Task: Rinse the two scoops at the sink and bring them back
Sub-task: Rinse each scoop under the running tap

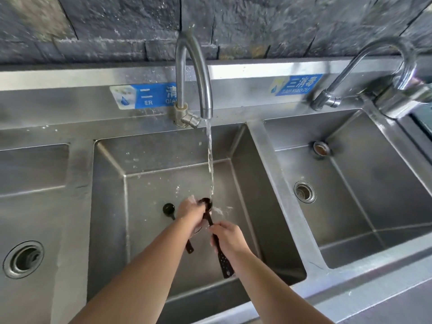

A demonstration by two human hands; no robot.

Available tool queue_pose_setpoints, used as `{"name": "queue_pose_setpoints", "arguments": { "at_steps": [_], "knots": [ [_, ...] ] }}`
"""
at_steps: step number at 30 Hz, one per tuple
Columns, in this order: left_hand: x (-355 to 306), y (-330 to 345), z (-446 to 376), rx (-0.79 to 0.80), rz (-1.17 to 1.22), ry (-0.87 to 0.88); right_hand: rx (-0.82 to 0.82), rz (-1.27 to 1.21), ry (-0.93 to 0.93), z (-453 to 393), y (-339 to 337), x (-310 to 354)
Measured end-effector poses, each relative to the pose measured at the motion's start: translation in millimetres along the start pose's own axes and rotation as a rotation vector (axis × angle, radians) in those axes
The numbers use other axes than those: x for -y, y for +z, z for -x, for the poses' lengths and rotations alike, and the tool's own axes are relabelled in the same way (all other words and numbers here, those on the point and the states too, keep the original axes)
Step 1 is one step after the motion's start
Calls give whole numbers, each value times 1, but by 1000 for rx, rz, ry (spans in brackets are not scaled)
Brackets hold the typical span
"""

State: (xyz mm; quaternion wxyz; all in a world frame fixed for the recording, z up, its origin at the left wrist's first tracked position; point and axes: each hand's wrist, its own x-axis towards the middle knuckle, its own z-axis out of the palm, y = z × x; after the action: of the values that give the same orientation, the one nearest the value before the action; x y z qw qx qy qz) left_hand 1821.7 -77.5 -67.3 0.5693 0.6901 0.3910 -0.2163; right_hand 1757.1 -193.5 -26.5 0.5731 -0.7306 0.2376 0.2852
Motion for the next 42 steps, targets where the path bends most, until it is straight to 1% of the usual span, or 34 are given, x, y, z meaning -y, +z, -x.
{"name": "queue_pose_setpoints", "arguments": {
  "at_steps": [1, 3, 4, 8, 14, 18, 21, 25, 28, 37, 42],
  "knots": [
    [-2, 0, 2, 39, 119, -42, 14, -23, -9, -2, 0, 1],
    [-10, 3, 8, 133, 432, -158, 28, -61, -19, -6, -2, 2],
    [-13, 5, 8, 156, 531, -183, 26, -71, -21, -9, -3, 2],
    [-14, 9, 15, 293, 687, -140, 24, -95, -19, -15, -10, 4],
    [-16, 9, 14, 377, 586, -20, 62, -145, 39, -17, -21, 4],
    [-23, 7, 12, 329, 574, 18, 86, -189, 27, -25, -24, 16],
    [-28, 4, 7, 312, 544, 68, 151, -261, 19, -32, -23, 30],
    [-42, -7, 9, 239, 307, 151, 198, -305, -2, -43, -19, 46],
    [-54, -13, 12, 262, 364, 193, 249, -346, -43, -51, -17, 60],
    [-103, -31, 12, 208, 422, 318, 433, -491, -69, -70, -10, 111],
    [-126, -42, 9, 161, 450, 341, 464, -566, -102, -74, -1, 137]
  ]
}}
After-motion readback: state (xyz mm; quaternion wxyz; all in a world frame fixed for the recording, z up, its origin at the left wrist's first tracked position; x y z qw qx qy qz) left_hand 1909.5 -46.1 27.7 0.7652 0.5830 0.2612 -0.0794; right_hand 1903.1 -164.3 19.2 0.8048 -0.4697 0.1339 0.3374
